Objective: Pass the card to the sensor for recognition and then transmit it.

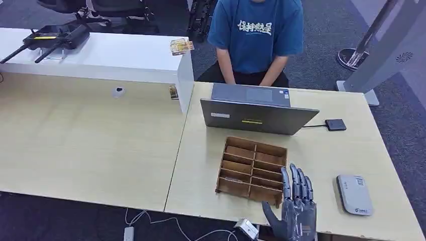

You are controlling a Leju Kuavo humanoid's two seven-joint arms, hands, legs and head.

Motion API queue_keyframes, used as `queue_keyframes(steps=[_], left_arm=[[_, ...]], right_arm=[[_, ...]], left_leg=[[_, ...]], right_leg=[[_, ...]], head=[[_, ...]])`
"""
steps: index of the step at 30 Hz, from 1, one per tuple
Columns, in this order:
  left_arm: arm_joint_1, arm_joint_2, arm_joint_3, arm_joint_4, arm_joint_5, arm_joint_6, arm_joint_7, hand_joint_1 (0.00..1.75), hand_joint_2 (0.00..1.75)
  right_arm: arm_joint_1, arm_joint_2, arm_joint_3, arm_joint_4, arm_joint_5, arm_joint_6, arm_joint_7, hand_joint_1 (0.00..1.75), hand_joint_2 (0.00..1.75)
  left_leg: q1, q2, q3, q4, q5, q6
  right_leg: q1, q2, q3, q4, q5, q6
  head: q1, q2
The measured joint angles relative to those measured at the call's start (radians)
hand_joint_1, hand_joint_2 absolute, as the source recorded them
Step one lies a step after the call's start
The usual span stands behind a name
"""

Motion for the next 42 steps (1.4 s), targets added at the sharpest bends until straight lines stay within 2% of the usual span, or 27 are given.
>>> queue_keyframes(steps=[16,24,31,42], left_arm=[[-0.003,0.001,0.0,0.0,-0.002,0.0,0.0,0.0,0.0],[-0.003,0.001,-0.002,0.0,-0.006,0.0,0.002,0.0,0.0],[-0.003,0.001,-0.003,0.0,-0.006,0.0,0.002,0.0,0.0],[-0.003,0.001,-0.01,0.0,-0.004,0.0,0.002,0.0,0.0]], right_arm=[[-0.033,-0.058,0.067,0.039,0.008,0.0,0.06,0.0,1.75],[-0.079,-0.084,0.111,0.082,-0.045,0.043,0.117,0.0,1.75],[-0.11,-0.095,0.131,0.092,-0.064,0.079,0.121,0.0,1.75],[-0.123,-0.106,0.147,0.097,-0.071,0.091,0.121,0.0,1.75]], left_leg=[[0.0,0.0,0.0,0.0,0.0,0.0],[0.0,0.0,0.0,0.0,0.0,0.0],[0.0,0.0,0.0,0.0,0.0,0.0],[0.0,0.0,0.0,0.0,0.0,0.0]], right_leg=[[0.0,0.0,0.0,0.0,0.0,0.0],[0.0,0.0,0.0,0.0,0.0,0.0],[0.0,0.0,0.0,0.0,0.0,0.0],[0.0,0.0,0.0,0.0,0.0,0.0]], head=[[0.0,0.0],[0.0,0.0],[0.0,0.0],[0.0,0.0]])
